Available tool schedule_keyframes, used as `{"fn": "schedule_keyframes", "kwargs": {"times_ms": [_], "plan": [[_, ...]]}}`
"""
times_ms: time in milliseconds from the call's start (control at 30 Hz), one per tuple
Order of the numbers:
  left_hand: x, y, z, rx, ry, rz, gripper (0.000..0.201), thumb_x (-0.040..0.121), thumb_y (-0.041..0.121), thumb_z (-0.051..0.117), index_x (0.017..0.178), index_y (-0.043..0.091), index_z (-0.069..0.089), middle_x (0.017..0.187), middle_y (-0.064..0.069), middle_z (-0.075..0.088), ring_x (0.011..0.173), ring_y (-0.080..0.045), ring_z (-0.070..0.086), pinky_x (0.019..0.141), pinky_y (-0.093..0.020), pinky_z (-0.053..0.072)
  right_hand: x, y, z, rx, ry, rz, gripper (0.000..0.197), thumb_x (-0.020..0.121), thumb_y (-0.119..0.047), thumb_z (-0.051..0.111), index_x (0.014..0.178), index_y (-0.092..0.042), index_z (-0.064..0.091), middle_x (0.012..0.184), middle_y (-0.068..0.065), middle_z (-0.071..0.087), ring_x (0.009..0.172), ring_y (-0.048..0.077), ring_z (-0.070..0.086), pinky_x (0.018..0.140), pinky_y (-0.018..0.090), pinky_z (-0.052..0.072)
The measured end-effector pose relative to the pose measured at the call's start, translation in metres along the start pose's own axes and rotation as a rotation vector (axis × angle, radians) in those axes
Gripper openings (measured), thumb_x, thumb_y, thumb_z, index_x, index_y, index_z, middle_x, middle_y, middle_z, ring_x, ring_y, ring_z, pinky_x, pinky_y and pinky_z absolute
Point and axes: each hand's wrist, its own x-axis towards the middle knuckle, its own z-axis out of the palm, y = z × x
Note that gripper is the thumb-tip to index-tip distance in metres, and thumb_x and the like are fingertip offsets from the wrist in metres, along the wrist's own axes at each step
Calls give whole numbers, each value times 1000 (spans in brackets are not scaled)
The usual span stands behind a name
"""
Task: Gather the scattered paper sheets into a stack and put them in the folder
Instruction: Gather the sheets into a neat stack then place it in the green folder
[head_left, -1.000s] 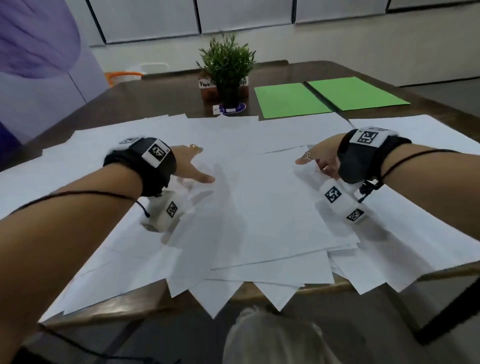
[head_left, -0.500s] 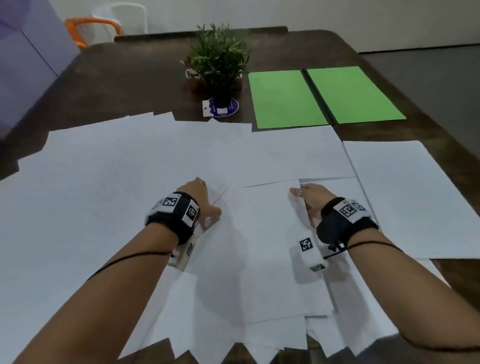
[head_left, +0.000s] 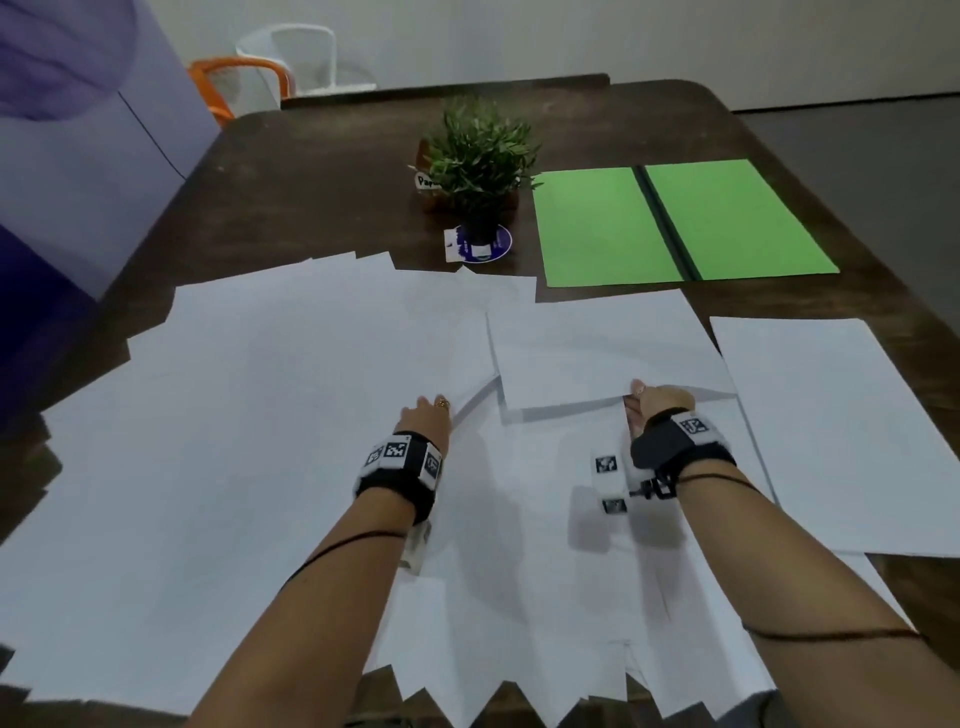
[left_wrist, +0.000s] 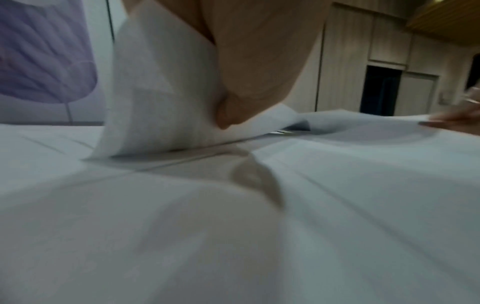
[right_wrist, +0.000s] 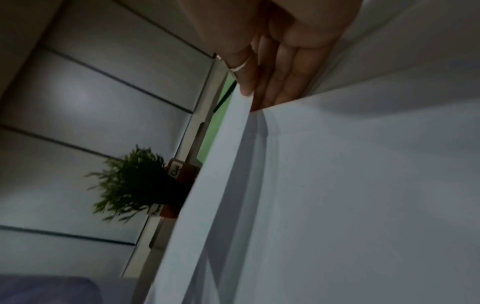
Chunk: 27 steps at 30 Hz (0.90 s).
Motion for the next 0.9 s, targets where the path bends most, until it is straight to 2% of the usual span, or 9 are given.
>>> {"fn": "schedule_keyframes", "kwargs": {"times_ms": [100,167,233,333,400,500,600,767,900], "plan": [[-20,-18,0,-188,130,-3,47,92,2,38,138,6,34,123,-21,55,111,-36,55,88,-38,44,-13,11,-8,-87,86,-6,26,92,-13,52,68,-13,43,96,15,56,80,25,57,85,35,53],[-43,-28,-2,-321,208,-74,46,91,-1,35,137,4,36,119,-25,57,108,-39,56,86,-39,44,-27,23,-20,-102,134,16,20,89,-10,55,72,-6,46,94,18,60,76,31,59,72,35,57],[-67,-39,-2,-449,288,-144,48,90,-4,35,136,4,38,117,-28,57,107,-42,56,86,-42,44,-42,34,-31,-39,169,48,9,89,-3,54,93,1,47,94,18,57,69,29,59,62,34,58],[-92,-47,1,-517,369,-188,52,89,-8,34,138,6,37,113,-27,58,103,-42,57,83,-40,44,-66,52,-45,-101,128,81,45,88,1,52,128,-3,34,108,20,53,80,34,59,80,48,54],[-101,-40,6,-470,371,-155,53,90,-7,34,141,8,34,115,-24,59,105,-39,56,86,-37,43,-80,60,-48,-212,81,14,43,90,3,48,131,0,34,109,18,52,88,31,56,78,39,51],[-103,-10,19,-331,260,-31,53,90,-2,33,141,11,35,115,-20,61,108,-36,57,89,-36,42,-95,73,-46,-278,-47,-87,22,92,5,45,113,-1,47,106,13,57,90,25,55,67,31,48],[-108,33,39,-280,121,150,47,91,1,36,135,14,43,114,-18,62,107,-35,58,88,-37,44,-101,81,-33,-210,-154,-31,12,97,-11,43,91,-10,54,93,15,63,88,35,61,73,45,53],[-126,71,65,-464,-229,403,63,89,54,51,141,20,39,133,-3,55,121,-20,52,102,-31,40,-109,76,-28,154,-345,247,71,80,-74,40,97,-11,68,94,13,72,89,30,67,72,38,54],[-114,40,67,-809,-132,258,51,90,47,54,132,18,52,126,-5,61,115,-14,57,95,-17,37,-93,85,-19,-207,-139,44,47,79,-24,74,118,-6,54,123,14,61,109,34,59,99,48,45]]}}
